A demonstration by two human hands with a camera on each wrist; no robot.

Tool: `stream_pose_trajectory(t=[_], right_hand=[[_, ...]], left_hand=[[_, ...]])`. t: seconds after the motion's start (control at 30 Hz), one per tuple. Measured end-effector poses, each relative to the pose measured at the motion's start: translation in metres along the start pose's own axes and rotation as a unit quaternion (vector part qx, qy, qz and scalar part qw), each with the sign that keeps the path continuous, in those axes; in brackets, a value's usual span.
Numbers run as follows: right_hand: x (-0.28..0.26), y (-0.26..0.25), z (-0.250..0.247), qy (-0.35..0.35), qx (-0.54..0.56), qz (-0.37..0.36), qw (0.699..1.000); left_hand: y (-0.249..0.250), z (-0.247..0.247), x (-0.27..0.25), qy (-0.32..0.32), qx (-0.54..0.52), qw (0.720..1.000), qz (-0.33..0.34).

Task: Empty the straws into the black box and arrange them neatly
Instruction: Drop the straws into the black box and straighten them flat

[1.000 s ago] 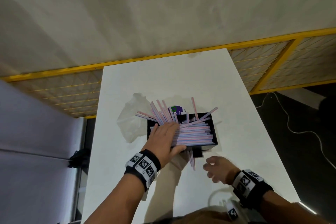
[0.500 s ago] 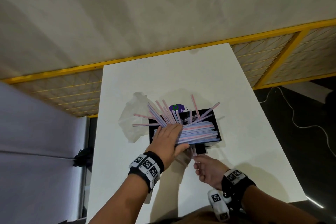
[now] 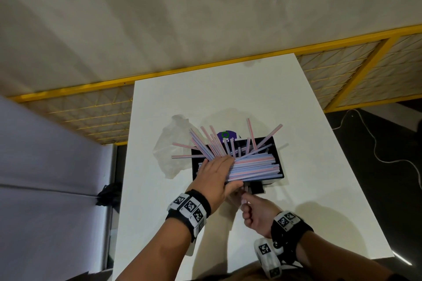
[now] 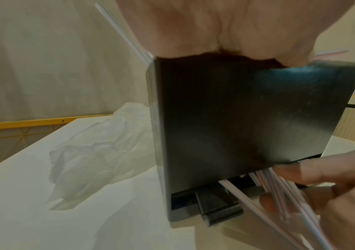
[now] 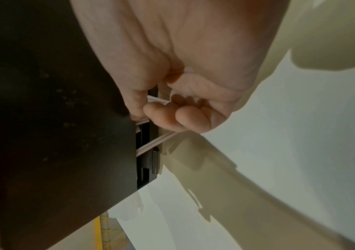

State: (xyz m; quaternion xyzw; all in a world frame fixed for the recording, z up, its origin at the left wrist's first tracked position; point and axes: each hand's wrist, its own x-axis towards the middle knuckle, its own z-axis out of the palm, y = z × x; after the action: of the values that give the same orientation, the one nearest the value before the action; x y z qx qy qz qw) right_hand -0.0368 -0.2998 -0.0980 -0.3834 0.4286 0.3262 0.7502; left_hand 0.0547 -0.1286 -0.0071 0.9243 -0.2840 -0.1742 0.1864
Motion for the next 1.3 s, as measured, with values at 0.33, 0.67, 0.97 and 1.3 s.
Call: stream_pose_trajectory(t=[0.33, 0.67, 0.97, 1.3], right_hand=[[-0.028, -0.009, -0.021, -0.041, -0.191, 0.040, 0.980], [-0.064, -0.023, -0.079, -0.015, -0.477, 0.105, 0.872], [-0.133, -0.050, -0.096, 0.084, -0.786, -0.105, 0.604], [-0.192, -0.134, -0.034, 0.012, -0.763, -0.301, 0.572]], left_hand=[[-0.002, 0.002, 0.001, 0.003, 0.000, 1.000, -0.001], [0.000, 0.000, 0.001, 0.014, -0.007, 1.000, 0.010], [0.005, -0.009, -0.007, 0.053, -0.041, 0.998, 0.009], [-0.009, -0.048, -0.045, 0.315, -0.233, 0.914, -0.101]])
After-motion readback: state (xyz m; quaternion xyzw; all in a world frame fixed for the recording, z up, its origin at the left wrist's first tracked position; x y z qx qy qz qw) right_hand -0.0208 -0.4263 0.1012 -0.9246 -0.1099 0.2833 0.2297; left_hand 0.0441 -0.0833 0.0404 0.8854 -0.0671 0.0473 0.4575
